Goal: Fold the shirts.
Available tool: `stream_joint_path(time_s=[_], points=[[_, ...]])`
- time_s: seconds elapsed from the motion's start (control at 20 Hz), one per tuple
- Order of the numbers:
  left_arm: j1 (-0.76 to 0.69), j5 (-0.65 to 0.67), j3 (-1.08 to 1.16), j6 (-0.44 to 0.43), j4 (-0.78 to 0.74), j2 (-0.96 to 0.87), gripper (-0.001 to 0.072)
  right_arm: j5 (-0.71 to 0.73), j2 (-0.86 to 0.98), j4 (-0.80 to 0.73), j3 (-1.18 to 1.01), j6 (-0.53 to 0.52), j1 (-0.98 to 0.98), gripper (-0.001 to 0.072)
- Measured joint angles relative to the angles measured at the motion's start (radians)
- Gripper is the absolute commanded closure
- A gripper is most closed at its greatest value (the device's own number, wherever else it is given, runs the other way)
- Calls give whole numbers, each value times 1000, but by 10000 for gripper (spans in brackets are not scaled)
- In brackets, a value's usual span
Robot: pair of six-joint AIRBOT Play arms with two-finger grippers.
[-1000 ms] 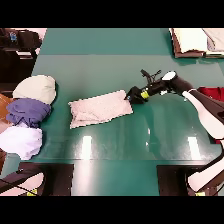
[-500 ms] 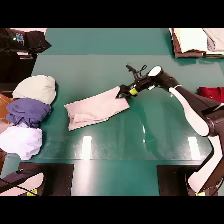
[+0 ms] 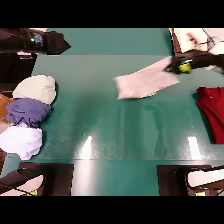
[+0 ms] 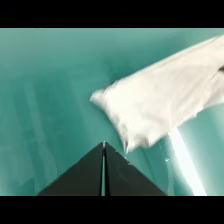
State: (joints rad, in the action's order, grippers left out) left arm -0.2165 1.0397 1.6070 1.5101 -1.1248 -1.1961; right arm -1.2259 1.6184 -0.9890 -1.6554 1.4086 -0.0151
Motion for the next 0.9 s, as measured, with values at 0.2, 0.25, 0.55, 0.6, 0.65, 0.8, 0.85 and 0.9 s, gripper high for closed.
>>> stream_joint_path(time_s=[0.2,0.25,0.55,0.6,0.65,0.8,0.85,0.9], points=[[-77,-64,0,0,0,0,684,1,-76,-72,-1,46,-264,698],[-90,-77,0,0,0,0,684,1,-85,-80,-1,50,-316,697],[-116,-108,0,0,0,0,684,16,-104,-88,-11,67,-502,697],[-118,-111,0,0,0,0,684,24,-105,-74,-23,67,-515,697],[-119,-112,0,0,0,0,684,28,-106,-59,-41,67,-524,697],[-120,-113,0,0,0,0,684,35,-107,-43,-125,68,-541,697],[-120,-113,0,1,0,0,684,35,-108,-38,-155,68,-544,697],[-121,-113,0,1,0,0,684,30,-108,-36,-185,68,-550,697]])
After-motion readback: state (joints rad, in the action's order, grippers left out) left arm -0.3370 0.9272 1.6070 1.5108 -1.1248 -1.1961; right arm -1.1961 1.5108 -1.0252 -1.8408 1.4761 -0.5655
